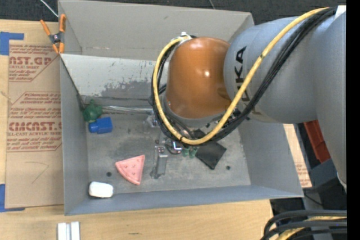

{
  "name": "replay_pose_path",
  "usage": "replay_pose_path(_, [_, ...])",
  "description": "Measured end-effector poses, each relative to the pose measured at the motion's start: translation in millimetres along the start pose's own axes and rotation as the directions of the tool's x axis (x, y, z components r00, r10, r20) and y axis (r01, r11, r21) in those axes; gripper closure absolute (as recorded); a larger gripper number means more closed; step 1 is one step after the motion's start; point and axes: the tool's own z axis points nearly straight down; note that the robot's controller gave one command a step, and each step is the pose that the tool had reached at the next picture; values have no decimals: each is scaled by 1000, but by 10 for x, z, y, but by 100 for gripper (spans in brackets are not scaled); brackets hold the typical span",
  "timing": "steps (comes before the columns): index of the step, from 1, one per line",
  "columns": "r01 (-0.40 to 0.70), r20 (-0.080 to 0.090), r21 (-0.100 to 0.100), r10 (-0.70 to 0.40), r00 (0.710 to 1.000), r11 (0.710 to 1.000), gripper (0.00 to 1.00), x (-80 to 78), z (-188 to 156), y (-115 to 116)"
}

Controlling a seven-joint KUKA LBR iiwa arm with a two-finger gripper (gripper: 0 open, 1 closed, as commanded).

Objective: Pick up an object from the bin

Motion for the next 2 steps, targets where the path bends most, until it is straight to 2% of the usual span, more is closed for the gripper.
replay_pose_path(1, [0,0,0,0,1000,1000,0,0,0,0])
replay_pose_path(2, [87,5,0,-87,996,996,0,37,633,-37])
